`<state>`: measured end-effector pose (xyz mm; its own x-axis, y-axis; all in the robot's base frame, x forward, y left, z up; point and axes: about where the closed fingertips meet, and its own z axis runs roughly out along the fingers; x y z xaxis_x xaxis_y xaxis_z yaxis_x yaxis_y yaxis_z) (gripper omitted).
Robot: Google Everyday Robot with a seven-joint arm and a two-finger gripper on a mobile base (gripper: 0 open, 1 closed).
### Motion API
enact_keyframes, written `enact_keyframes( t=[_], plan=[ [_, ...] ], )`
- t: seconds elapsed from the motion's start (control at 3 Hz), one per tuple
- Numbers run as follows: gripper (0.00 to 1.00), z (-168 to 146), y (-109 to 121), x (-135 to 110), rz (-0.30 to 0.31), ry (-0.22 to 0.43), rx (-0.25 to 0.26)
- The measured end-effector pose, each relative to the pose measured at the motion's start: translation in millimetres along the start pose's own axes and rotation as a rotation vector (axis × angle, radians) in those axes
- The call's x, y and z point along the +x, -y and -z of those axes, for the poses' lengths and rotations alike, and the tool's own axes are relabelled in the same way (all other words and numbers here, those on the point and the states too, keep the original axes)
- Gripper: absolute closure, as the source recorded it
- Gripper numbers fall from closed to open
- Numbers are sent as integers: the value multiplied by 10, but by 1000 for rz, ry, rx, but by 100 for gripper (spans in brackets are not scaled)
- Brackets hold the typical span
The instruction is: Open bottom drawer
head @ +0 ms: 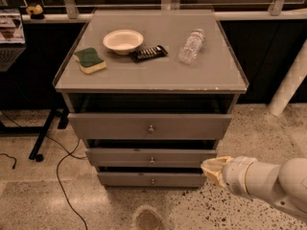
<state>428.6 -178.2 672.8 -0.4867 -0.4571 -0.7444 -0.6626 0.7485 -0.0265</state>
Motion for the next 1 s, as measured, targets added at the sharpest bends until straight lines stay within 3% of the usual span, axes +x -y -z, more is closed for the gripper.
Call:
enact_keyframes(
  t=[0.67,1.0],
  plan=[
    [100,-600,120,659,-193,2,67],
    [100,-927,174,957,-252,-13,71]
  ],
)
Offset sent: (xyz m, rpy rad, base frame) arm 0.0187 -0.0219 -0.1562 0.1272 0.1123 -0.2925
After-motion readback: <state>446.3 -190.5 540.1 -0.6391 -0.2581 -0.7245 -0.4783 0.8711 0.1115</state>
